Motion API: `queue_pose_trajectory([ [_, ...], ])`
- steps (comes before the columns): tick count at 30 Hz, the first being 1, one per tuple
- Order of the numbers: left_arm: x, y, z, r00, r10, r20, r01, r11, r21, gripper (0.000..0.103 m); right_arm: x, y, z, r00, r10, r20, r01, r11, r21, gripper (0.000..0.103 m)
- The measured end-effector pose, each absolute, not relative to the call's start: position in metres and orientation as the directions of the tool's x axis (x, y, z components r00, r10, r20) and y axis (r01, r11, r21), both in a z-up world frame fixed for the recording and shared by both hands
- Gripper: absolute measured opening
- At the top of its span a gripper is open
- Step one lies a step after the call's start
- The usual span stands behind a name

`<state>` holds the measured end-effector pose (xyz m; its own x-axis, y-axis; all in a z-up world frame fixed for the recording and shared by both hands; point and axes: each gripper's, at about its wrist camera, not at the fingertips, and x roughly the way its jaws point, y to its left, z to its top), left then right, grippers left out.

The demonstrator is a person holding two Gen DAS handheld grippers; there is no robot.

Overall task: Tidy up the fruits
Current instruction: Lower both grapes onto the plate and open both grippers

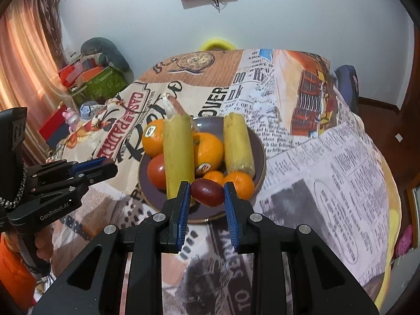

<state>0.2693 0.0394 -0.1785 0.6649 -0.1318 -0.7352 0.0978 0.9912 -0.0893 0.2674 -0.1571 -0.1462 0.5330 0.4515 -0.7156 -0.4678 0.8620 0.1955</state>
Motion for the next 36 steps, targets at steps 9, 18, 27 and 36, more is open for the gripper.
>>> queue_pose_trajectory([
  [9, 0.293, 0.041, -0.186, 0.662, -0.137, -0.737, 0.097, 0.991, -0.098, 0.019, 0.289, -0.152, -0.152, 0.535, 0.456, -0.712, -0.467, 0.861, 0.201, 0.024],
  [18, 0.315, 0.042, -0.206, 0.634, -0.146, -0.760, 0.086, 0.989, -0.119, 0.019, 0.307, -0.137, -0.166, 0.516, 0.453, -0.727, -0.484, 0.854, 0.189, 0.024],
  [27, 0.320, 0.044, -0.216, 0.617, -0.146, -0.773, 0.077, 0.989, -0.125, 0.019, 0.312, -0.132, -0.178, 0.504, 0.430, -0.749, -0.486, 0.858, 0.166, 0.024],
  [36, 0.321, 0.053, -0.218, 0.597, -0.152, -0.788, 0.050, 0.987, -0.152, 0.029, 0.313, -0.135, -0.172, 0.519, 0.423, -0.743, -0.474, 0.866, 0.162, 0.035],
])
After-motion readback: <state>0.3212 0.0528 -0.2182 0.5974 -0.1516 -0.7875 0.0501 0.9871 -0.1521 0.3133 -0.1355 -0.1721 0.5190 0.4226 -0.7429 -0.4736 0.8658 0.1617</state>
